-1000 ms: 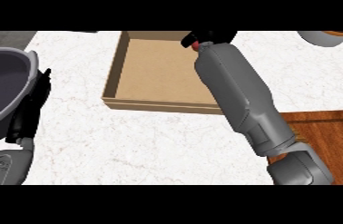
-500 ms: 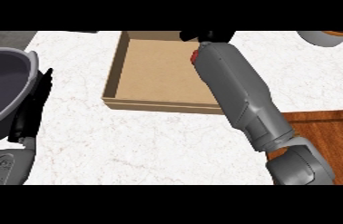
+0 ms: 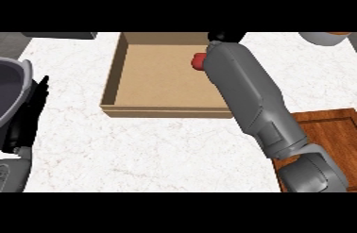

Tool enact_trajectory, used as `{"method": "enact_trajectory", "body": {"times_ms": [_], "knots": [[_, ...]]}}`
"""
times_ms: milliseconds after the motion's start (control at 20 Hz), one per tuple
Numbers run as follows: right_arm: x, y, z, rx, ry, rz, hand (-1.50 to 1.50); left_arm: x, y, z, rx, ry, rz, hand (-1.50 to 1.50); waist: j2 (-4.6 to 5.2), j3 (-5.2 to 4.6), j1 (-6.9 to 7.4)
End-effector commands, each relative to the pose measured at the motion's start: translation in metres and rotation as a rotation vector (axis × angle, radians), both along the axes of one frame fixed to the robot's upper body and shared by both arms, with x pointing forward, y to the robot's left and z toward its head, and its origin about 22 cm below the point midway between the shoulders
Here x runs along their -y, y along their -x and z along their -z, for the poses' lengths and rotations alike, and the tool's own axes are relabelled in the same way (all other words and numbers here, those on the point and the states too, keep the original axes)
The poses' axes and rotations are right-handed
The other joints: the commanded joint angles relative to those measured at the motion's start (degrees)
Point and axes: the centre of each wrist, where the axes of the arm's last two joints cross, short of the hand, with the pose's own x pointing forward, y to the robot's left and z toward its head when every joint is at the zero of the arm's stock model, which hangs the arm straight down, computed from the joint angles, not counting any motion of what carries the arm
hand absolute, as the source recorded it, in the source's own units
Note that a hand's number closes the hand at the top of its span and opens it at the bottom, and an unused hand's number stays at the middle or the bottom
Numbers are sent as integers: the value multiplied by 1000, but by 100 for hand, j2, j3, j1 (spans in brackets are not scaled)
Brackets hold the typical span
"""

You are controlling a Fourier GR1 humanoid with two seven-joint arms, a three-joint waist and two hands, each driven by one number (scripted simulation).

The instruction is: Pick the bell pepper from the cutting board and place it in the cardboard box

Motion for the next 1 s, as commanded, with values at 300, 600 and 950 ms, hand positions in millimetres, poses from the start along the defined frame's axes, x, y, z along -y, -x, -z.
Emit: {"method": "enact_trajectory", "body": {"times_ms": [300,600,950], "knots": [[33,24,18,79,-121,58,-150,-16,37,17,-17,-14,-90,0,-190,1,-477],[48,72,43,58,-120,27,-150,-32,33,4,-35,-4,-133,0,-258,-3,-704],[76,145,53,-49,-77,-25,-150,-25,47,18,-41,2,-125,0,-237,-7,-698]]}}
